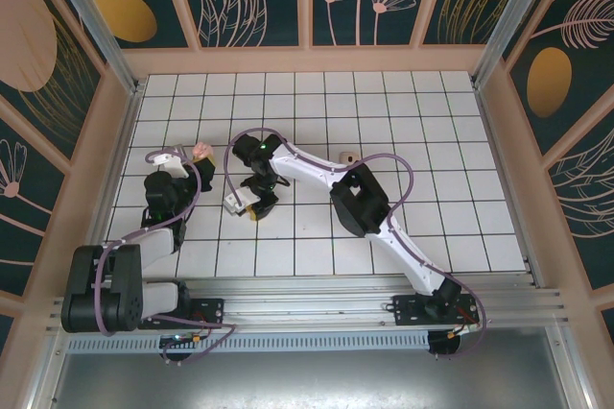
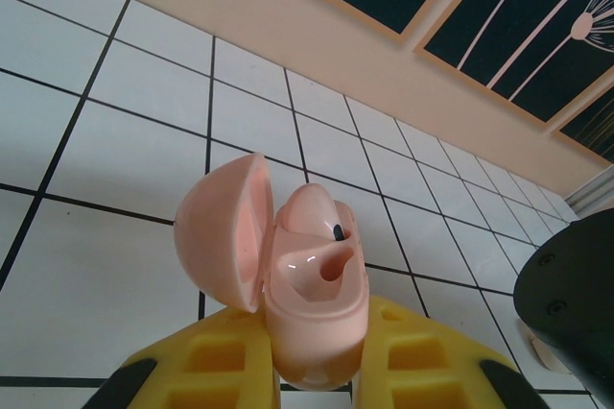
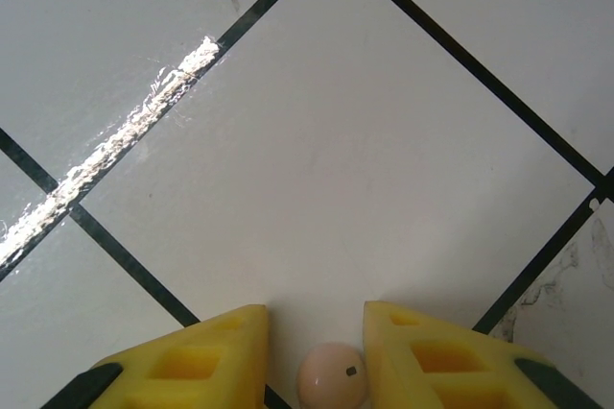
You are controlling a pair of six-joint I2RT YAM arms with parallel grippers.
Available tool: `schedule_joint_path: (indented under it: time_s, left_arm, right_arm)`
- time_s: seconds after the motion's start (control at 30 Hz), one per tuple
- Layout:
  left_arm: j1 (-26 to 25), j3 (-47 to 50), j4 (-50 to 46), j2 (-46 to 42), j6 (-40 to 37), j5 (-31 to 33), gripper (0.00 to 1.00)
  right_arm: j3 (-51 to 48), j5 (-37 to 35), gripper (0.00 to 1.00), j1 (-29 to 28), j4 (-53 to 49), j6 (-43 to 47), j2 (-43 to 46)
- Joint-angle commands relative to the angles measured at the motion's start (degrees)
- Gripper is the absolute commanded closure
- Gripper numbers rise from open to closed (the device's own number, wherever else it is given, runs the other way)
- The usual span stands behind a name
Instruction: Insert wireless bluetooth earbuds into charging case
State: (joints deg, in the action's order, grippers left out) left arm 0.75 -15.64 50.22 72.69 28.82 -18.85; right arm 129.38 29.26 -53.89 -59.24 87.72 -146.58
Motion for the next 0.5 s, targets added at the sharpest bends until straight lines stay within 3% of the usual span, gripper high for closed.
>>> schedule_joint_path:
  time_s: [0.0,0.47]
  left_arm:
    - [0.4,-1.5,-0.4,-1.2,-1.2,-0.4,0.85]
    - [0.4,-1.5,-0.4,-1.5,-1.8,-1.0,0.85]
  right_arm:
    - [2.0,-2.6,0.67,-0.2,-1.4,-0.6,-1.6]
    - [2.1,-5.0,0.73,0.0,-1.0,-1.8,-0.7]
